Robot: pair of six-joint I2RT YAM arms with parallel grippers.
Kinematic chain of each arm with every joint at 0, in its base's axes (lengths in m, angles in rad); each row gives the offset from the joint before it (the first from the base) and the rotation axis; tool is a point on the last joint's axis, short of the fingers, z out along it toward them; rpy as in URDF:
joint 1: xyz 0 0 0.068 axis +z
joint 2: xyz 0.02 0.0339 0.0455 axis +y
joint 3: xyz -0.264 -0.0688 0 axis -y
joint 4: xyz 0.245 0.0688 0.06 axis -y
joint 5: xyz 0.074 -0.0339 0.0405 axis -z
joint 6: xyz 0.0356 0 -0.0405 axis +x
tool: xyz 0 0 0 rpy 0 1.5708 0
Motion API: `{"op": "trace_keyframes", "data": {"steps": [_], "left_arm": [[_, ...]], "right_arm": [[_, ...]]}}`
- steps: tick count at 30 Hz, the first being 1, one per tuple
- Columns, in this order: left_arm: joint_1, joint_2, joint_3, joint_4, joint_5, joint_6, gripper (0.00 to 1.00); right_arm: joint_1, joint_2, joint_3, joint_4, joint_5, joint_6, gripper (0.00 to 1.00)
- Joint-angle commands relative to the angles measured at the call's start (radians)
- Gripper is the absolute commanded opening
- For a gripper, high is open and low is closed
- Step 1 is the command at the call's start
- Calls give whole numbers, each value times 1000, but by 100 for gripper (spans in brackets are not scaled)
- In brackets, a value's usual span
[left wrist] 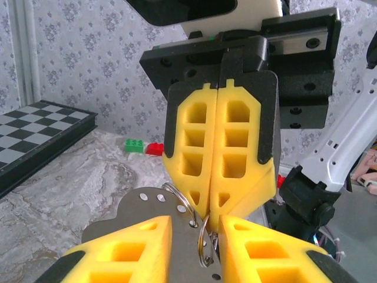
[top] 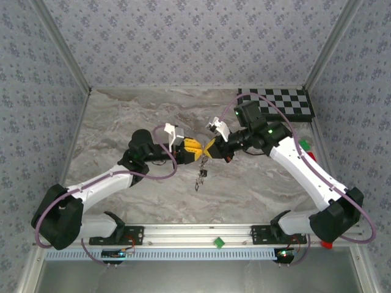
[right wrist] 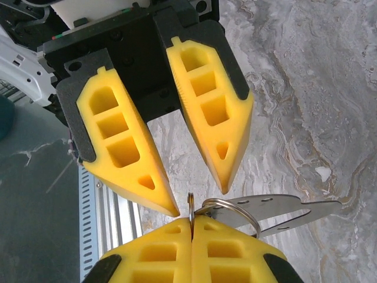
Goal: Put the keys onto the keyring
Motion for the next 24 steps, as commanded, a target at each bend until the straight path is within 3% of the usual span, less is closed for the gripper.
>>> {"op": "trace_keyframes", "data": {"steps": [1,21,24], "left_arm": [[4,8,47,-27,50,37,26],[-15,53,83,-47,99,46,15],[-14,52,87,-58,102,57,0]], "right_arm": [[6,3,47,-21,-11,-21,0],[31,33,57,-41,-20,-38,0],[33,30,55,-42,-14,-38,0]]}}
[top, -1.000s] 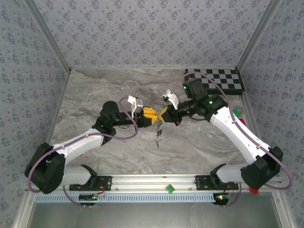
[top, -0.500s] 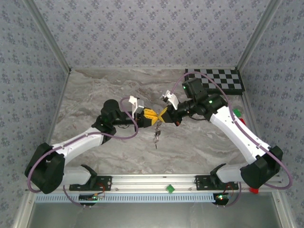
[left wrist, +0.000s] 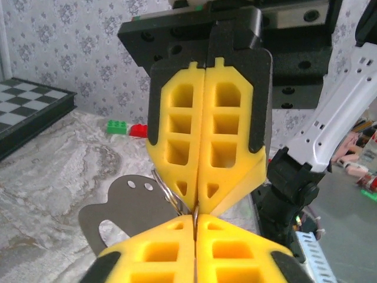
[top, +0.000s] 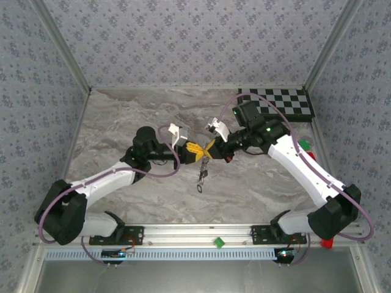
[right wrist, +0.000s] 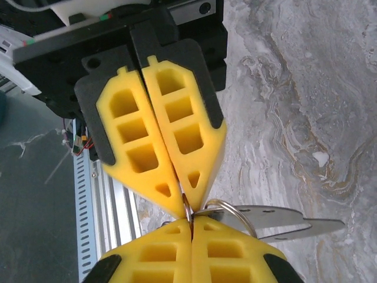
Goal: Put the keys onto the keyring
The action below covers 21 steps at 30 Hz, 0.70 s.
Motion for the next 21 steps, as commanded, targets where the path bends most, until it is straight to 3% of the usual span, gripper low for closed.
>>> {"op": "trace_keyframes", "data": {"steps": [1,5,9,10,14,21], "left_arm": [[-15,6,51,16,27,23,0],[-16,-2,40,31,16,17,0],[-14,-18,22,63,-27,2,0],[-14,-23,15,82,-40,-11,0],[-15,-35,-9,169,-88,-68,0],[-18,-28,-42,335,-188,-183,0]], "right_arm": [[27,2,38,8,-40,-14,0],[19,-17,25,13,-35,-12,1],[-12,-69,-20,69,-17,16,14],[-23,-91,-39,96,-8,34,20],[-66,-183,-120,241,31,118,25],[-80,-305,-315,478,104,226,29]]}}
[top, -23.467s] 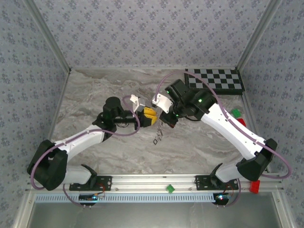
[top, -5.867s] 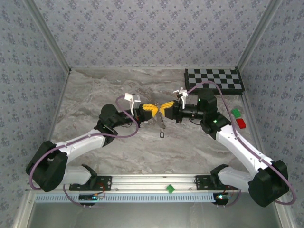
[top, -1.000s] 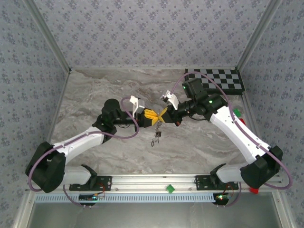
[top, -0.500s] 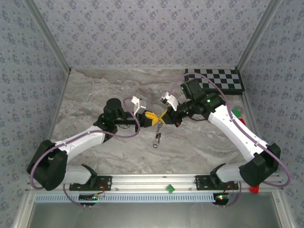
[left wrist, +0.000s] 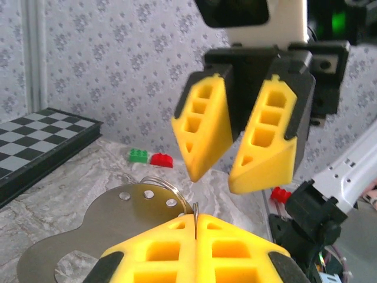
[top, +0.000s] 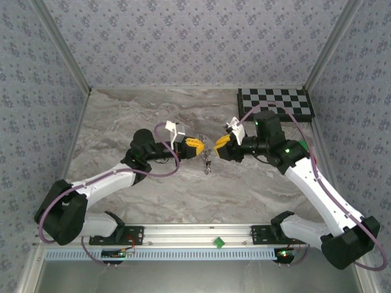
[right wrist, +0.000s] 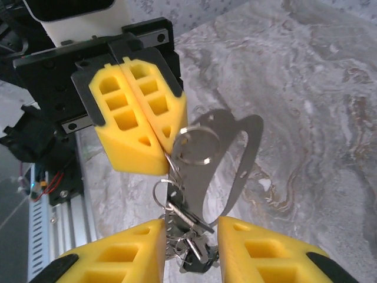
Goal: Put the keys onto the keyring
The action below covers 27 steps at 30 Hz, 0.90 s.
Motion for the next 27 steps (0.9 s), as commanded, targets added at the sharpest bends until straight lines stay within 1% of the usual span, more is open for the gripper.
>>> {"op": "trace_keyframes", "data": {"steps": [1,5,10,18,23,27], "left_arm": [[-8,-23,-12,166,-69,-80,0],[-11,-21,-31,244,-123,-124,0],[-16,-23,-40,264,-136,-130,0],[-21,-26,-39,264,-135,-130,0],[-22,-26,-46,293,-136,-144,0],[-30,-7,-43,317,-127,-151,0]], "right_arm": [[0,-33,-54,161,35,93,29],[11,-39,-103,260,41,152,28],[31,-15,-110,316,40,178,27],[72,37,-88,313,27,169,24],[80,61,-95,318,24,171,23],[88,75,-92,328,11,177,20]]}}
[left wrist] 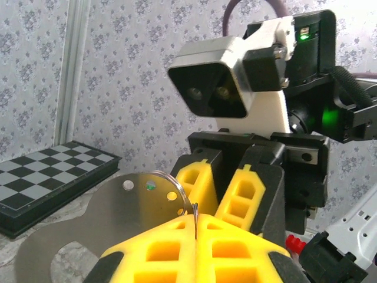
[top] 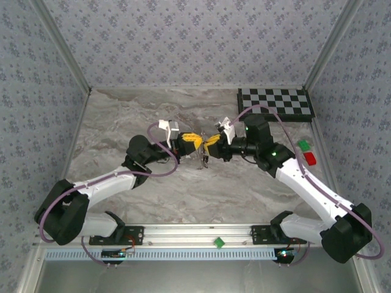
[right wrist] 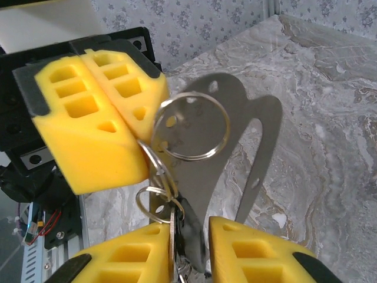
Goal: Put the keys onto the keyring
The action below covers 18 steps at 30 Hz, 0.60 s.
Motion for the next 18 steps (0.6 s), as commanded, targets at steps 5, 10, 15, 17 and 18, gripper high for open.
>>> {"op": "trace_keyframes", "data": {"steps": [5,10,15,17,18], "left_arm": [[-12,3,8,124,9,-33,0],[-13,-17,3,94,-2,-8,0],[-12,-25,0,80,-12,3,0],[-11,-22,2,81,-11,2,0],[-13,-19,2,82,-7,1,0]], "right_arm": [[19,31,26,-2,-29,2,17],[3,-2,6,-8,-14,1,18],[-42,-61,-26,17,-34,26,17],[-60,-81,-38,44,-57,42,17],[-65,-85,-41,57,-67,48,17]]}}
